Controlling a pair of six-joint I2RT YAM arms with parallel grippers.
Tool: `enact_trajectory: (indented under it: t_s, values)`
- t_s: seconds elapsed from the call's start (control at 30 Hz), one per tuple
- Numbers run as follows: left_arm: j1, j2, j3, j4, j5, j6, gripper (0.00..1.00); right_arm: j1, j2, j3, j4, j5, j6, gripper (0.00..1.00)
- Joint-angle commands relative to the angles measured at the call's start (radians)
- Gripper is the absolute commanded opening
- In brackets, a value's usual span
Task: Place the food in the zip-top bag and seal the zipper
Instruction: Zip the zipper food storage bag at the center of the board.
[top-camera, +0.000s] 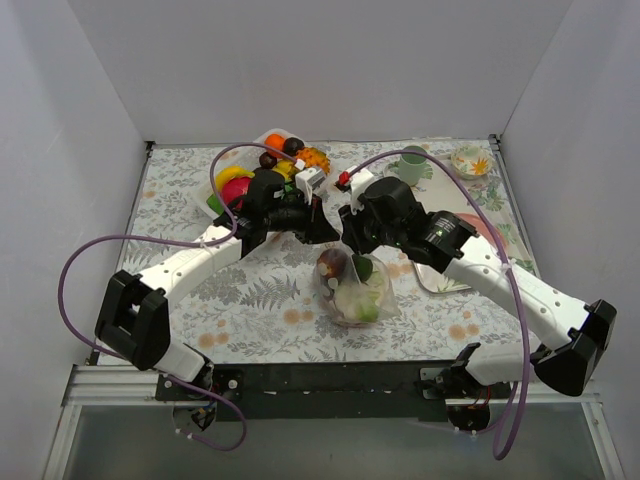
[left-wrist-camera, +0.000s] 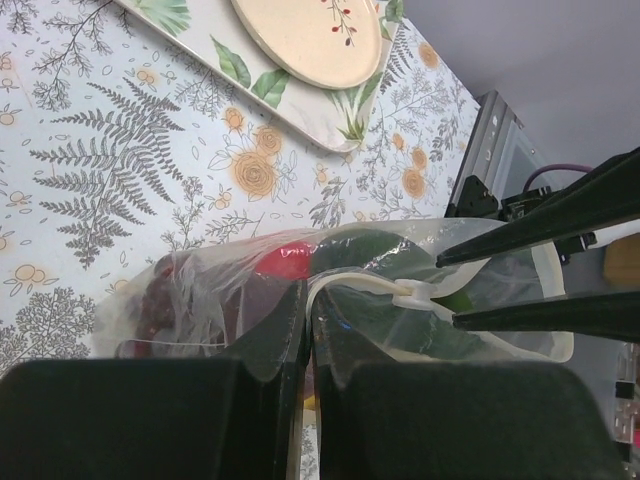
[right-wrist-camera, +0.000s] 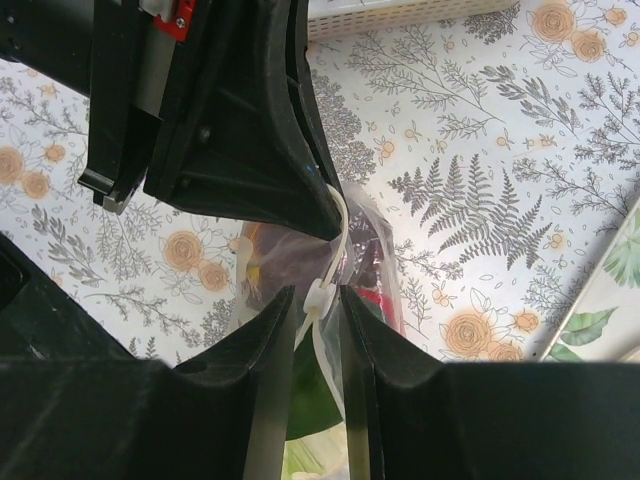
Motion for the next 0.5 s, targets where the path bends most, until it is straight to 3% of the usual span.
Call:
enact_trajectory:
  t_s: [0.0, 0.47]
  values:
    - [0.011, -0.009, 0.053, -0.015, -0.019, -0.057, 0.0, 0.013, 0.016, 0.062, -0.007, 0.03, 0.006, 0.31]
    - [0.022, 0.001, 0.078, -0.033, 0.004, -0.1, 0.0, 0.036, 0.071, 0.073, -0.026, 0.099, -0.008, 0.27]
